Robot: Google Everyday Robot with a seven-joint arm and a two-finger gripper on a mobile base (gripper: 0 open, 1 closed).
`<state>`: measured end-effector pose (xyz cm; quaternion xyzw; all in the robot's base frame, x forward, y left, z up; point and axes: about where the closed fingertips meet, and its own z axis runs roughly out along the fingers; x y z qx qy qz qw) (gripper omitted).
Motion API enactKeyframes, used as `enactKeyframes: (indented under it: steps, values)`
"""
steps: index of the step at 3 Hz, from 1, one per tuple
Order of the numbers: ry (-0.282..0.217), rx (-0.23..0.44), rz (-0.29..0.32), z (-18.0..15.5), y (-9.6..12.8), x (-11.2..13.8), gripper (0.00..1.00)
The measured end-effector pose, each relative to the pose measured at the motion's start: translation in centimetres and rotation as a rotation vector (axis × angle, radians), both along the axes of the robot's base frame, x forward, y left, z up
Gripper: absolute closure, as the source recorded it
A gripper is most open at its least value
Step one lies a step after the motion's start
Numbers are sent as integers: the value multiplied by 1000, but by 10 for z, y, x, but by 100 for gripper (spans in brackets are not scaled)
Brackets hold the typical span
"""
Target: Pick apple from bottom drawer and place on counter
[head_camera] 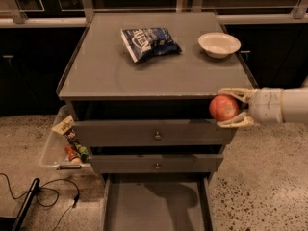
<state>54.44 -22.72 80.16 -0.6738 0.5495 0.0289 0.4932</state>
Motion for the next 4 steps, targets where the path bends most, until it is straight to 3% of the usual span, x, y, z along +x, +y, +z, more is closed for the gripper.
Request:
enactKeyframes:
  steps: [1, 2, 3, 4]
  values:
    - [-50, 30, 16, 72, -2, -4, 100]
    - [-68, 76, 54, 98, 6, -5, 100]
    - [-68, 76, 54, 98, 6, -5, 100]
    - [-96, 98, 94, 110, 16, 22, 100]
